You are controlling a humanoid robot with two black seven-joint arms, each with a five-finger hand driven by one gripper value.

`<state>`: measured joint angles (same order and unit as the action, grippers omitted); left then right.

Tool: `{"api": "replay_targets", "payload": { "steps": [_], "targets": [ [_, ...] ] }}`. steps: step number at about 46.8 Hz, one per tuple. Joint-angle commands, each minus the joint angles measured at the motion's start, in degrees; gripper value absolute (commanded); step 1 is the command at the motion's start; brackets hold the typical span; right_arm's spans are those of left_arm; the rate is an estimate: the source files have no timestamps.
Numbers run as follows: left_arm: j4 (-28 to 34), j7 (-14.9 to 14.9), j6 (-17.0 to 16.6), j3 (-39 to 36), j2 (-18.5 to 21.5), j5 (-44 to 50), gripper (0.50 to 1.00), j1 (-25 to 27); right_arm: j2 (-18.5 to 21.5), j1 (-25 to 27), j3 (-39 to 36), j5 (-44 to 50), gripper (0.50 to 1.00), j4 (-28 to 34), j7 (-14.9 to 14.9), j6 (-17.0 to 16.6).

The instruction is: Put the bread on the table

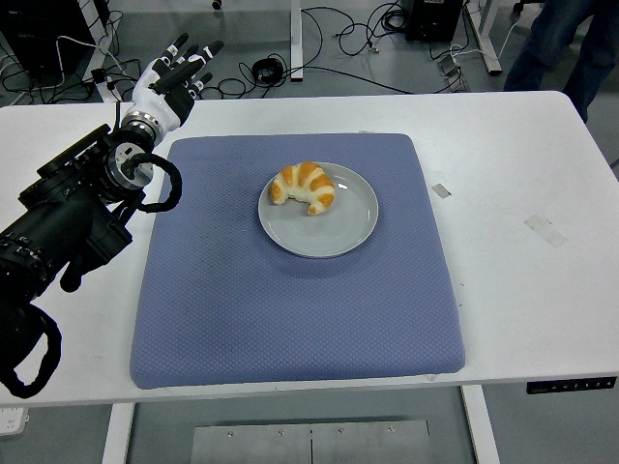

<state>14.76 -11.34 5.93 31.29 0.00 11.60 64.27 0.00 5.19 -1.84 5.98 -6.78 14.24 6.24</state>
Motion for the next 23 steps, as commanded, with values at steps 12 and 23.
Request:
{"api": "replay_targets", "payload": {
  "steps": [12,23],
  "targets": [
    [0.00,-0.18,-0.39,0.18,0.00,0.09,0.984,0.24,0.00,0.00,0.00,0.00,1.000,0.01,0.00,0.00],
    [0.00,-0.09,0.22,0.17,0.00,0.09,0.986,0.24,0.00,0.00,0.00,0.00,1.000,0.01,0.00,0.00]
  ]
}}
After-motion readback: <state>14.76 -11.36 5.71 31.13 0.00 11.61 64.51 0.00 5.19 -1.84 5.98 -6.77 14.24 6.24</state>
